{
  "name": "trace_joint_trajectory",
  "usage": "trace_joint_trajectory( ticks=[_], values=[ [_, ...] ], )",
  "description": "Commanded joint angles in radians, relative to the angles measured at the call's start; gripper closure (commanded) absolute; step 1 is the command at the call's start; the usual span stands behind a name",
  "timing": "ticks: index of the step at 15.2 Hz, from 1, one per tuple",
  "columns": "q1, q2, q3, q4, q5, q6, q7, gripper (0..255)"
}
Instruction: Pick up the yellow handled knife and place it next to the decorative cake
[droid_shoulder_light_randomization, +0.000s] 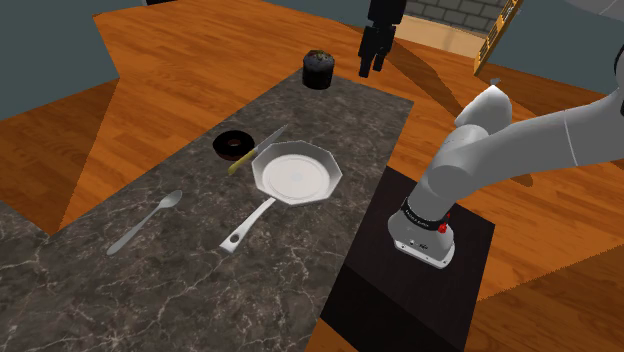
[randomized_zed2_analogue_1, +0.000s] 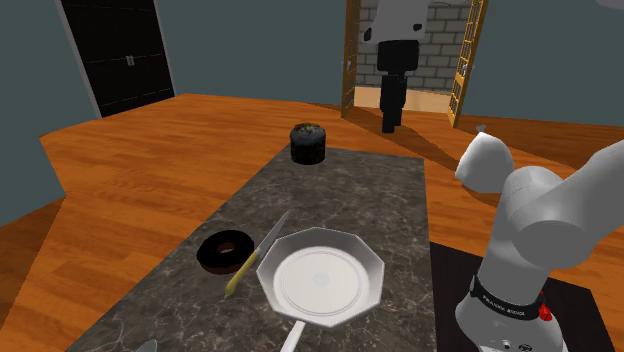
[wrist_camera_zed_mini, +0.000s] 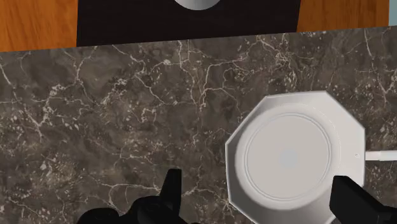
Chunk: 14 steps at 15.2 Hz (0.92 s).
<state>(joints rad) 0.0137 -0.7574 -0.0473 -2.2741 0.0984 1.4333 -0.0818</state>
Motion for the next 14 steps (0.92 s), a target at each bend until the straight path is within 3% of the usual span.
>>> trace_joint_trajectory(
  ticks=[1,7,14],
  values=[
    [0.0,0.0,0.0,0.0,0.0,0.0,0.0,0],
    [-0.058,0.047,0.16,-0.097,0.105,0.182,0.347,0],
    [-0.13,0.204,0.34,-0.121,0.178,0.411,0.739,0]
  ],
)
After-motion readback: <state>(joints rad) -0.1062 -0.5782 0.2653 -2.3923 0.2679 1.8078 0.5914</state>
